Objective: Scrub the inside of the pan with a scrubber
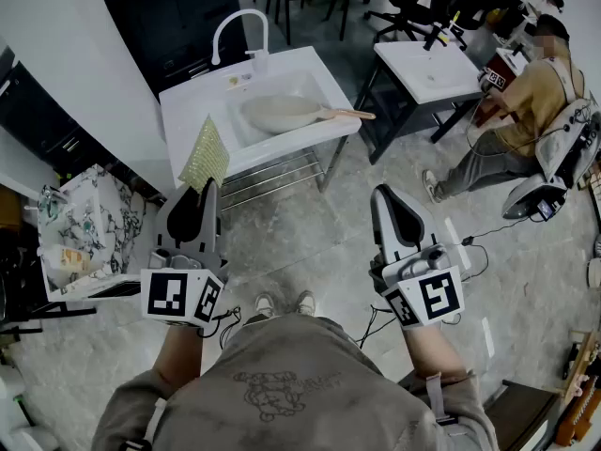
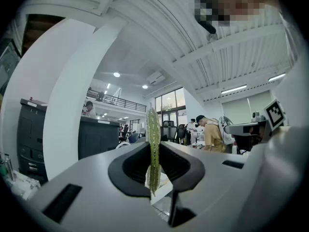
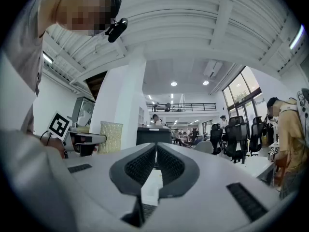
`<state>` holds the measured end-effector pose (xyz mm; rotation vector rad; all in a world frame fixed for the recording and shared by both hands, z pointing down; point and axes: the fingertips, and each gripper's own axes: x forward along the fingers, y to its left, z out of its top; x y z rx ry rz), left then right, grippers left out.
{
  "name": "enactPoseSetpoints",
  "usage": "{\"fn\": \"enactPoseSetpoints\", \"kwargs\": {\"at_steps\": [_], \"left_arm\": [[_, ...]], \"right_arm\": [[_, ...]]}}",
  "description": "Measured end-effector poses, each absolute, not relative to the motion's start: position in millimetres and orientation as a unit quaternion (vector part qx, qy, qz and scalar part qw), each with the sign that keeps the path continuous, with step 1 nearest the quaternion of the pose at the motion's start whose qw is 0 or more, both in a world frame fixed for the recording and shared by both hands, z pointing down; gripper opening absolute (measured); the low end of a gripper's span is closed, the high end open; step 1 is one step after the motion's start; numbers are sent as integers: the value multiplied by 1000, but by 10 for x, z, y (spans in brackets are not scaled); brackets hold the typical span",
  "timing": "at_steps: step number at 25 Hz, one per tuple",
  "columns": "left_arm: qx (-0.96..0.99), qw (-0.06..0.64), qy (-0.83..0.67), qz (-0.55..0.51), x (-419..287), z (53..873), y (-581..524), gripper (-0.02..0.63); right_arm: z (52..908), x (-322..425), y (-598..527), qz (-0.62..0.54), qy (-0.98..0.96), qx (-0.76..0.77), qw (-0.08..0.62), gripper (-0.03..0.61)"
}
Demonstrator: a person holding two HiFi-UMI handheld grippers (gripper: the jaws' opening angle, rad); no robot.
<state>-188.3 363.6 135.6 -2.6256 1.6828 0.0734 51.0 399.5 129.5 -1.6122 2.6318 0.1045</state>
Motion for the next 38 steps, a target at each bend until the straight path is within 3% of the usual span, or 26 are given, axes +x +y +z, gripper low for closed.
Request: {"fn": "enactPoseSetpoints", "kwargs": {"at_steps": [15,38], "left_arm": [[-831,13,556,23,-1569,1364,3728,64],[-820,14,572,12,-1060,1562,3588,64]], "right_arm": [[1267,794,4053,46,865,-497,53,35],[1671,1253,3804,28,888,-458,37,35]]}}
